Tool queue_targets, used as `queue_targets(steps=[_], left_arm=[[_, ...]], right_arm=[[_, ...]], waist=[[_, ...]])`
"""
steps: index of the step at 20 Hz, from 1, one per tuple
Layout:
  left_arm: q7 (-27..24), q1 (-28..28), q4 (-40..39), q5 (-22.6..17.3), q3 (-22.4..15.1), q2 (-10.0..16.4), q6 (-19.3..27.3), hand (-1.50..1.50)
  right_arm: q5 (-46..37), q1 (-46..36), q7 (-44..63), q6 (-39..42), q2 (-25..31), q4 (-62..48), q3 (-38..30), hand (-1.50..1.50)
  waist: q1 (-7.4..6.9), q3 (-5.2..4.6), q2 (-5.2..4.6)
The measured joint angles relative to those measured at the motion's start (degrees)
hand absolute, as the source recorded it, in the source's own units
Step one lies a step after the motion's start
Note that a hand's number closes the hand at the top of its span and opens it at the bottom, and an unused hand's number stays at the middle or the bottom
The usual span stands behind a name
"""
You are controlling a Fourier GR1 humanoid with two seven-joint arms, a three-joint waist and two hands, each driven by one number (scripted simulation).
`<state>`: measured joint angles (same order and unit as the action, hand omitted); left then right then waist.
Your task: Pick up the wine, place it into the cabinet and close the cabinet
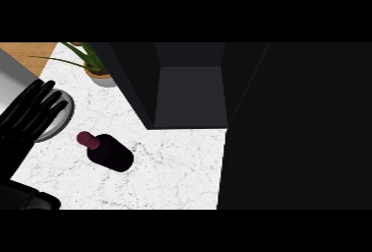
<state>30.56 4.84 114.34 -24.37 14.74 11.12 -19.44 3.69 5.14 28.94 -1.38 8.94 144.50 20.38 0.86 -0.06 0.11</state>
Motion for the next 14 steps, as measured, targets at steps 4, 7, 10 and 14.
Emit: queue_targets(steps=[4, 7, 10, 14], left_arm=[[-5.0, -0.4, -5.5, 3.2, -1.0, -0.8, -2.5, -1.50], [-8.1, -1.0, -9.0, 4.5, -0.7, -0.7, -4.3, -1.50], [-11.2, -1.0, -12.2, 7.3, -1.8, -1.5, -4.9, -1.50], [-15.6, 0.1, -18.3, 10.6, -1.8, -1.5, -5.5, -1.50]], right_arm=[[0.0, 0.1, 0.4, -0.4, 0.0, 0.1, 0.9, -1.50], [0.0, -0.2, 0.8, -0.5, 0.4, 0.2, 0.3, -1.50], [0.0, -0.3, 0.6, -0.5, 0.5, 0.2, 0.3, -1.50], [-0.1, 0.1, 0.2, -0.6, 0.7, 0.2, 0.5, -1.50]], waist=[[0.24, 0.00, 0.01], [0.18, 0.00, 0.01], [0.23, 0.02, 0.02], [0.32, 0.01, 0.00]])
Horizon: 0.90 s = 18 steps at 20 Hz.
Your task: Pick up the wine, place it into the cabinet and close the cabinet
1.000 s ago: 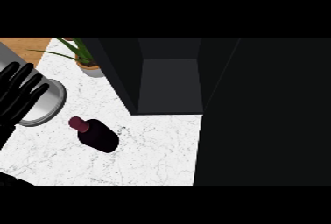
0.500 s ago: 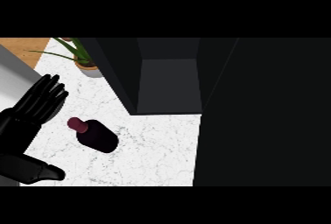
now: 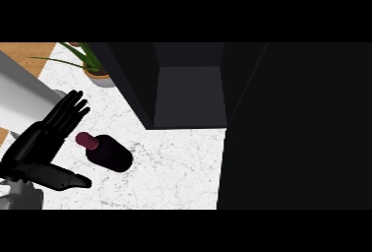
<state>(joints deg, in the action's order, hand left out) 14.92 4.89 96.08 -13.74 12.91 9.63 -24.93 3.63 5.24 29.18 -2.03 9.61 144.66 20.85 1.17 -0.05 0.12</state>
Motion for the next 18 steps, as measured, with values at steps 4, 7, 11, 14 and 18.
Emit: queue_targets(steps=[4, 7, 11, 14, 18], left_arm=[[-4.2, 0.6, -4.9, 2.6, 0.4, 0.2, -0.1, -1.50], [-7.5, 3.0, -10.6, 4.4, 0.9, 1.0, -0.4, -1.50], [-10.9, 4.6, -16.6, 6.3, 1.1, 1.7, -0.7, -1.50], [-14.1, 5.0, -20.8, 7.8, 0.7, 1.7, -1.1, -1.50], [-19.5, 5.2, -27.0, 9.7, 0.3, 1.8, -2.3, -1.50]], right_arm=[[-0.1, 1.2, -1.0, 0.0, 0.2, 0.1, 0.6, -1.50], [-0.1, 1.5, -1.8, 0.3, 0.4, -0.1, 0.8, -1.50], [-0.1, 1.1, -1.4, 0.0, 0.6, 0.1, 0.9, -1.50], [-0.1, 1.4, -1.8, 0.0, 0.8, 0.1, 0.9, -1.50], [-0.2, 0.8, -1.1, -0.6, 0.7, 0.0, 1.6, -1.50]], waist=[[0.04, 0.00, 0.03], [0.15, 0.00, -0.03], [0.17, -0.01, -0.04], [0.18, -0.01, -0.03], [0.14, -0.03, -0.05]])
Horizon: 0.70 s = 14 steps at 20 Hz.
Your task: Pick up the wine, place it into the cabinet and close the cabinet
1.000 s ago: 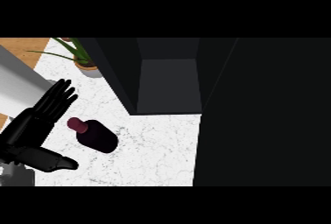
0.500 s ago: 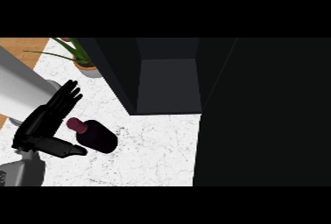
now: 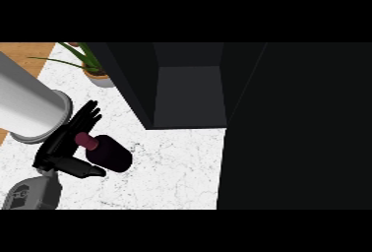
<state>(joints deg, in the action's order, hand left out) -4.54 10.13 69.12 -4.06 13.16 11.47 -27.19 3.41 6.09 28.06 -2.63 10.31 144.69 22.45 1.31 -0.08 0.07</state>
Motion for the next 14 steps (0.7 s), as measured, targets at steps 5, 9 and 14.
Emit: queue_targets(steps=[5, 9, 14], left_arm=[[-5.8, 0.3, -6.4, 3.1, -1.3, -0.3, 0.0, -1.50], [-9.8, 1.2, -11.5, 5.0, -2.0, -0.7, 0.2, -1.50], [-14.0, 1.8, -16.4, 6.2, -2.3, -0.3, -0.6, -1.50]], right_arm=[[-0.2, -0.1, -0.4, -0.5, 0.1, 0.0, 0.5, -1.50], [-0.2, 0.9, -1.3, -0.1, 0.8, 0.0, 0.3, -1.50], [-0.3, 0.2, -1.2, -0.5, 0.9, 0.0, -0.3, -1.50]], waist=[[-0.03, 0.00, 0.01], [0.02, 0.01, 0.01], [-0.24, 0.01, 0.00]])
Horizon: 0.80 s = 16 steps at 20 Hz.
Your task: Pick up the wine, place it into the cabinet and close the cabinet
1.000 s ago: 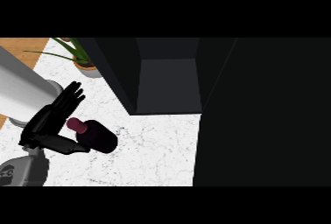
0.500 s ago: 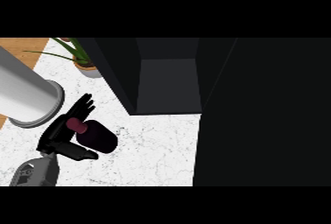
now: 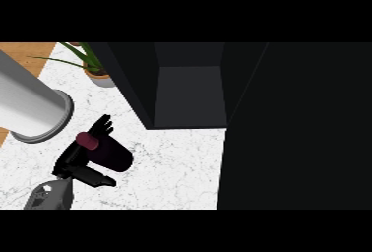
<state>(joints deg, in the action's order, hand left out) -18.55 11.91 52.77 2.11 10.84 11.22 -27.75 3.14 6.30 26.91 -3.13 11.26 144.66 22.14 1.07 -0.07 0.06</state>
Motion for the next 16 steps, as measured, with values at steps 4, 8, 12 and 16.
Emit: queue_targets(steps=[4, 8, 12, 16], left_arm=[[-1.9, 1.0, -3.8, -0.5, 0.8, -0.6, 0.0, -1.50], [-3.0, 2.6, -7.5, -1.9, 2.0, -1.8, 0.2, -1.50], [-4.1, 3.6, -11.1, -3.8, 3.6, -2.5, -0.4, -1.50], [-4.2, 5.8, -14.6, -6.3, 5.5, -3.0, -1.5, -1.50]], right_arm=[[-0.1, 0.1, 0.4, -0.5, 0.0, 0.1, 0.7, -1.50], [-0.1, -0.4, 0.3, -0.6, 0.0, -0.1, 0.9, -1.50], [-0.1, -0.9, 0.6, -0.7, 0.3, -0.1, 0.4, -1.50], [-0.1, -0.2, -0.2, -0.5, 0.5, -0.1, 0.4, -1.50]], waist=[[0.06, -0.01, 0.04], [0.02, 0.00, 0.02], [0.07, -0.01, 0.02], [0.16, 0.01, 0.01]])
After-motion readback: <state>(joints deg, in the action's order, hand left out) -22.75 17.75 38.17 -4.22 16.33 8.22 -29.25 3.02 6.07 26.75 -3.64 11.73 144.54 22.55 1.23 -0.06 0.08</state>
